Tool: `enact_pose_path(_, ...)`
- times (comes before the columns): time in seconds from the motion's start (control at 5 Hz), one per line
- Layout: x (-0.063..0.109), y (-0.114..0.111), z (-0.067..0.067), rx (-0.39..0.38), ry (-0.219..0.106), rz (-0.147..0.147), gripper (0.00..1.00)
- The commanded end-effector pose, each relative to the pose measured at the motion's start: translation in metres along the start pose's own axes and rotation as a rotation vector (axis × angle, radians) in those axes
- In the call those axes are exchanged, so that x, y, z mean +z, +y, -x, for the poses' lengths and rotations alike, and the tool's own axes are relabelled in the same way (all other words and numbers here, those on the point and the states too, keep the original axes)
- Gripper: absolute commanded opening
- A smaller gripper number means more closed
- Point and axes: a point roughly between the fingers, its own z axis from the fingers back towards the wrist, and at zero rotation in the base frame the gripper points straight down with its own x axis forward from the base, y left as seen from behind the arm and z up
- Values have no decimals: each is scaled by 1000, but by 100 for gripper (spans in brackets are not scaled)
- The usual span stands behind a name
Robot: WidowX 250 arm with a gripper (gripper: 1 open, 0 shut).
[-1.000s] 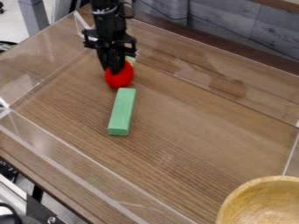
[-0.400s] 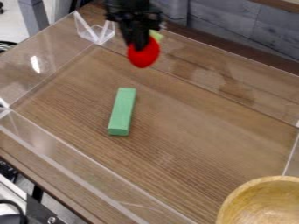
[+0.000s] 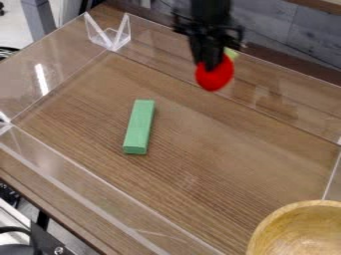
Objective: Move the red fruit to the right
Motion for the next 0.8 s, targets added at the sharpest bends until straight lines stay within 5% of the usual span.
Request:
enact_pose_path(0.0, 6, -9, -12, -65, -34, -20, 0)
enact_pose_path(0.4, -28, -8, -12, -175, -7, -5, 0)
enact_pose_path(0.6, -40, -2, -14, -206, 4, 2, 100)
